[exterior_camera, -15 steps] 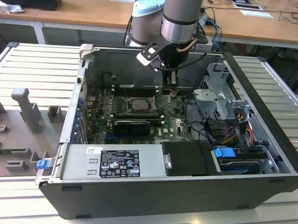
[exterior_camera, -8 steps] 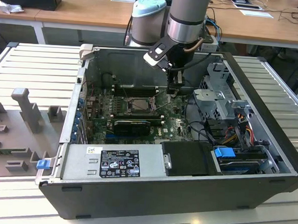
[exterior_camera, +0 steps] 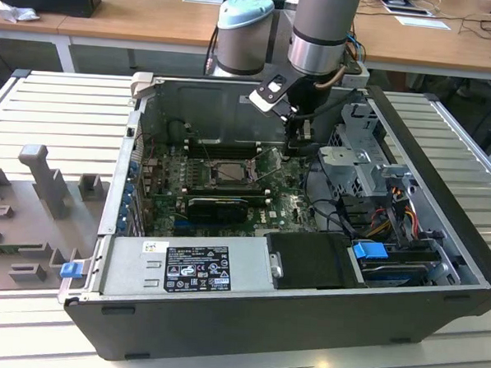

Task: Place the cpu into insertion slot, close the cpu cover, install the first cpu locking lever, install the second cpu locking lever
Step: 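Close the cpu cover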

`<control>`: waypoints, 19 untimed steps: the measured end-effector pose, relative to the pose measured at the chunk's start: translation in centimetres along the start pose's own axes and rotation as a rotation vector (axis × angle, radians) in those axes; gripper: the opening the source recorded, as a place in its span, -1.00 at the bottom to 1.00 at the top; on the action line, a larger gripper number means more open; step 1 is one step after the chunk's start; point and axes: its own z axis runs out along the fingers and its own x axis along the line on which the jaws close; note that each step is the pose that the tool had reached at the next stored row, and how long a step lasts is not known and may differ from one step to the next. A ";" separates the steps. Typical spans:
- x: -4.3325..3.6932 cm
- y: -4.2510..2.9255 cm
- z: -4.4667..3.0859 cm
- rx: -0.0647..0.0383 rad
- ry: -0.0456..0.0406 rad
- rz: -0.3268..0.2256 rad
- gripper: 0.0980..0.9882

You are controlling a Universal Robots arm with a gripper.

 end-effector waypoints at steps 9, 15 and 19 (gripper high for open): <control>0.05 -1.71 0.63 0.036 0.0014 -0.001 -0.98; 0.12 -3.84 0.59 0.035 0.0014 0.000 -0.98; 0.17 -5.23 0.56 0.034 0.0013 -0.001 -0.98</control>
